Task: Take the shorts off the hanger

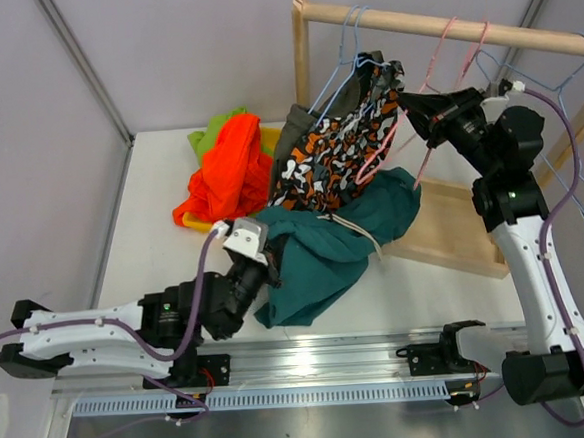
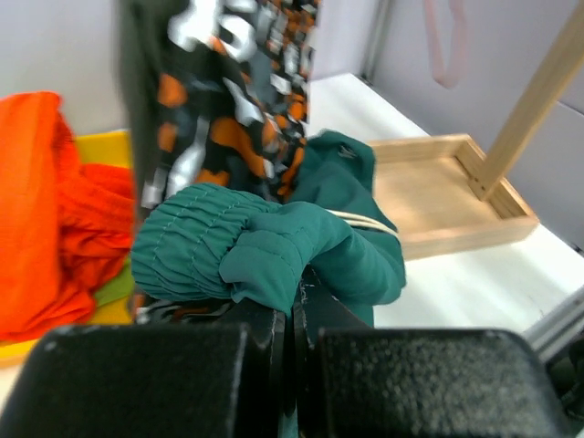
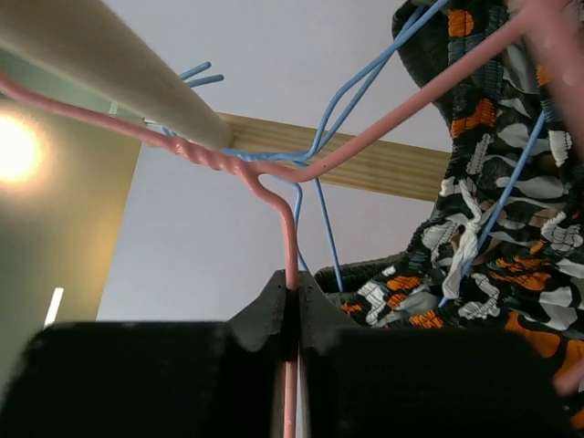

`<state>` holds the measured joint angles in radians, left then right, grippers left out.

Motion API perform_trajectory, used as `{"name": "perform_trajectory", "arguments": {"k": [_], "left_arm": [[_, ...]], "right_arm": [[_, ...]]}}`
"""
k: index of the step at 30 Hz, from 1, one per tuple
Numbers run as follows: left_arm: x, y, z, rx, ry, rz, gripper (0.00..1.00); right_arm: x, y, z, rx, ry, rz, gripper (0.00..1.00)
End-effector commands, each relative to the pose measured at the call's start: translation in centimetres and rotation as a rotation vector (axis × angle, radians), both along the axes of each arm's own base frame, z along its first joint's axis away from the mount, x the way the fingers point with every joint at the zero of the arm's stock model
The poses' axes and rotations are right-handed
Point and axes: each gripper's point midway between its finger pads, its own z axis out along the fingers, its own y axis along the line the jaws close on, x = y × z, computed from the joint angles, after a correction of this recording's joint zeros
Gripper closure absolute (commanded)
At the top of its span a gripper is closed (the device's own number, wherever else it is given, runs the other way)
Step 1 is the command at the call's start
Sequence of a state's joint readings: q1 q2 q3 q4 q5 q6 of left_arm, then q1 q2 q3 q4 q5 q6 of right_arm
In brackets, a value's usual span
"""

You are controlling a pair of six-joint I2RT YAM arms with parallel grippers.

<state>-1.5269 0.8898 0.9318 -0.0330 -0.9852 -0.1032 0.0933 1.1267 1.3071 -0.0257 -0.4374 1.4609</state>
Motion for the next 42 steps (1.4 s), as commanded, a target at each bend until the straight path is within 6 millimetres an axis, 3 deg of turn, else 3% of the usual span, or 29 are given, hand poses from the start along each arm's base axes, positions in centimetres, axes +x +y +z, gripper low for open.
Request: {"name": "perform_trajectory", "arguments": {"k": [1, 3, 4, 6, 9, 15, 17, 18, 19, 23, 25, 26, 28, 29, 30, 33, 34, 36, 38, 39, 40, 41, 42], "left_arm": [[1.2, 5.9, 4.1, -0.037, -0.025, 0.164, 1.00], [1.8, 9.1, 4.7, -0.033, -0.029, 0.255, 1.00], [2.2, 10.8, 4.9, 0.012, -0.048, 0.309, 1.00], [2.5, 13.8, 6.3, -0.023, -0.055, 0.356, 1.00], [2.7, 17.7, 8.4, -0.067, -0.075, 0.404, 1.00], [2.9, 20.4, 11.8, 0.037, -0.110, 0.518, 1.00], [3.0, 22.6, 13.8, 0.032, -0.137, 0.588, 1.00], [2.9, 23.5, 14.2, 0.145, -0.172, 0.616, 1.00], [2.8, 25.0, 15.5, 0.002, -0.156, 0.643, 1.00], [2.5, 28.0, 19.1, -0.043, -0.199, 0.707, 1.00], [2.6, 27.6, 20.6, 0.001, -0.242, 0.734, 1.00], [2.4, 28.8, 22.1, -0.044, -0.244, 0.747, 1.00], [2.3, 29.3, 23.5, -0.022, -0.271, 0.770, 1.00], [2.5, 28.4, 23.9, 0.015, -0.282, 0.776, 1.00], [2.4, 28.8, 24.6, 0.016, -0.284, 0.787, 1.00], [3.5, 26.1, 24.9, 0.172, -0.295, 0.830, 1.00], [4.3, 25.8, 24.5, 0.302, -0.297, 0.877, 1.00], [5.7, 24.3, 23.8, 0.313, -0.284, 0.905, 1.00], [7.5, 23.3, 22.9, 0.443, -0.293, 0.892, 1.00], [8.6, 22.2, 23.2, 0.285, -0.282, 0.856, 1.00], [9.6, 23.5, 22.5, 0.395, -0.240, 0.870, 1.00], [10.3, 23.2, 24.0, 0.273, -0.260, 0.818, 1.00], [13.0, 21.8, 22.9, 0.327, -0.227, 0.807, 1.00]], "right_arm": [[-3.2, -0.4, 0.2, -0.071, -0.046, -0.009, 0.83], [-4.5, -0.7, -0.3, -0.104, -0.041, -0.026, 0.54], [-4.9, -0.8, -0.5, -0.129, -0.050, -0.033, 0.33], [-6.2, -1.1, -1.0, -0.154, -0.047, -0.046, 0.17], [-7.3, -1.3, -1.9, -0.198, -0.041, -0.053, 0.09], [-10.7, -1.8, -3.5, -0.268, -0.058, -0.065, 0.05], [-11.7, -1.9, -3.9, -0.279, -0.060, -0.065, 0.05], [-12.0, -1.9, -3.9, -0.290, -0.067, -0.067, 0.05], [-12.6, -2.0, -3.8, -0.294, -0.078, -0.067, 0.05], [-13.7, -2.0, -3.8, -0.316, -0.092, -0.060, 0.05], [-14.1, -1.9, -3.9, -0.329, -0.097, -0.055, 0.05], [-14.2, -1.9, -3.9, -0.332, -0.101, -0.053, 0.05], [-14.5, -1.8, -4.0, -0.337, -0.109, -0.045, 0.04], [-14.6, -1.7, -4.1, -0.341, -0.111, -0.034, 0.05], [-14.7, -1.7, -4.2, -0.345, -0.113, -0.031, 0.05], [-14.8, -1.5, -4.6, -0.362, -0.118, -0.015, 0.05], [-14.8, -1.4, -4.6, -0.363, -0.120, -0.009, 0.05], [-14.8, -1.3, -4.9, -0.365, -0.125, -0.001, 0.05], [-14.9, -1.2, -4.9, -0.374, -0.134, 0.007, 0.05], [-15.0, -1.1, -5.0, -0.381, -0.139, 0.011, 0.05], [-15.1, -1.1, -5.2, -0.385, -0.136, 0.014, 0.05], [-15.1, -1.1, -5.4, -0.390, -0.138, 0.016, 0.05], [-15.1, -1.0, -5.6, -0.393, -0.136, 0.022, 0.05]]}}
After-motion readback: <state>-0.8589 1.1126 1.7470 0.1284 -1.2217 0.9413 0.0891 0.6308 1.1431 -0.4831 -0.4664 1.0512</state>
